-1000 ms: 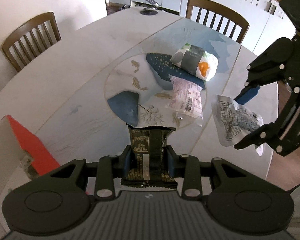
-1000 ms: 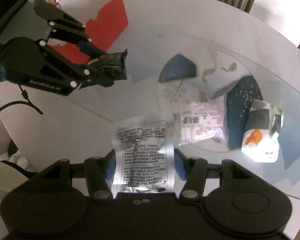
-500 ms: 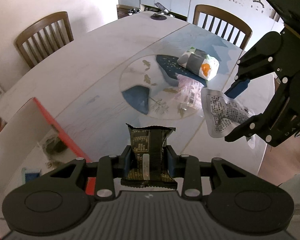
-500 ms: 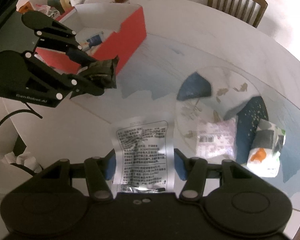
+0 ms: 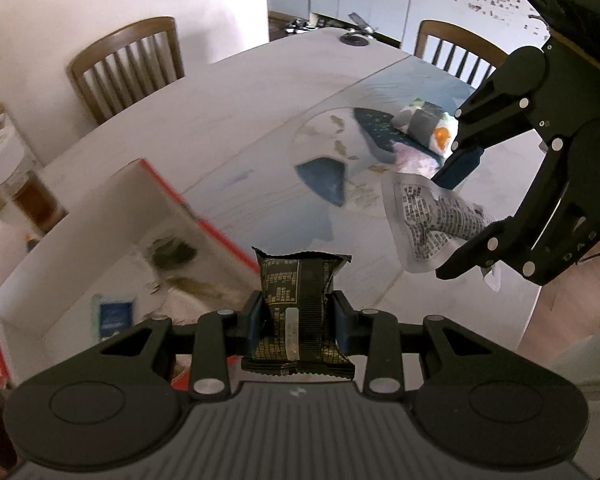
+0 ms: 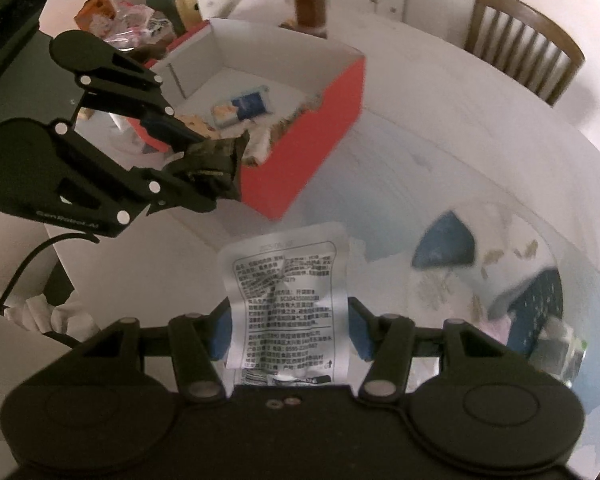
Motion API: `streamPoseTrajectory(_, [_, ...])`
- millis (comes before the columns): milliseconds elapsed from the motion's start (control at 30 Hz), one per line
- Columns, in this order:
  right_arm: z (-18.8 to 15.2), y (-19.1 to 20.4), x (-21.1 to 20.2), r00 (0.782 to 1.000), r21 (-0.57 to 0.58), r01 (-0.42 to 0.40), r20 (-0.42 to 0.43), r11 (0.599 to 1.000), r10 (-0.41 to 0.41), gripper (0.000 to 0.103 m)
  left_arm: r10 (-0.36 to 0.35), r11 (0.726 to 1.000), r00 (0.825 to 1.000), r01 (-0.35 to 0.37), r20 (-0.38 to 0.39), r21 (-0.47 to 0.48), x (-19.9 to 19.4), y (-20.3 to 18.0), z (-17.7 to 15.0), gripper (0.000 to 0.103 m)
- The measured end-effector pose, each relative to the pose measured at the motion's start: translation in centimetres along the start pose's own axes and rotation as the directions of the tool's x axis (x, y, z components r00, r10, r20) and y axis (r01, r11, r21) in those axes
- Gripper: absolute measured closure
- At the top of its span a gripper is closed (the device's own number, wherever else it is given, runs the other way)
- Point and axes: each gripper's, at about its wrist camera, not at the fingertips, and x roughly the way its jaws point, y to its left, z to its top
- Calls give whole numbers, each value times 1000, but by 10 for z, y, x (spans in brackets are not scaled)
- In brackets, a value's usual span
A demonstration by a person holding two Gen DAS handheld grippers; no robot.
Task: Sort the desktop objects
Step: 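Carry the dark snack packet in the left tool while the right tool carries the white pouch to the box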
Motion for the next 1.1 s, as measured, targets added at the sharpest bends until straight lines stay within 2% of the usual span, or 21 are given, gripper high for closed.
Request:
streamPoseTrajectory(467, [66,32,25,1000,-104,-6,2,995,6,46,57,997,998,-58,-19,-57,-21,58,-26,69])
streamPoseTrajectory(767, [112,46,38,1000,-144,-2,21,990,5,46,121,988,992,-123,-22,-99,-30,99,-32,69])
streamPoseTrajectory(1100, [146,55,68,1000,-171,15,21,985,-12,46,170,977,983,-176,-65,-121,-21,140,-32,69])
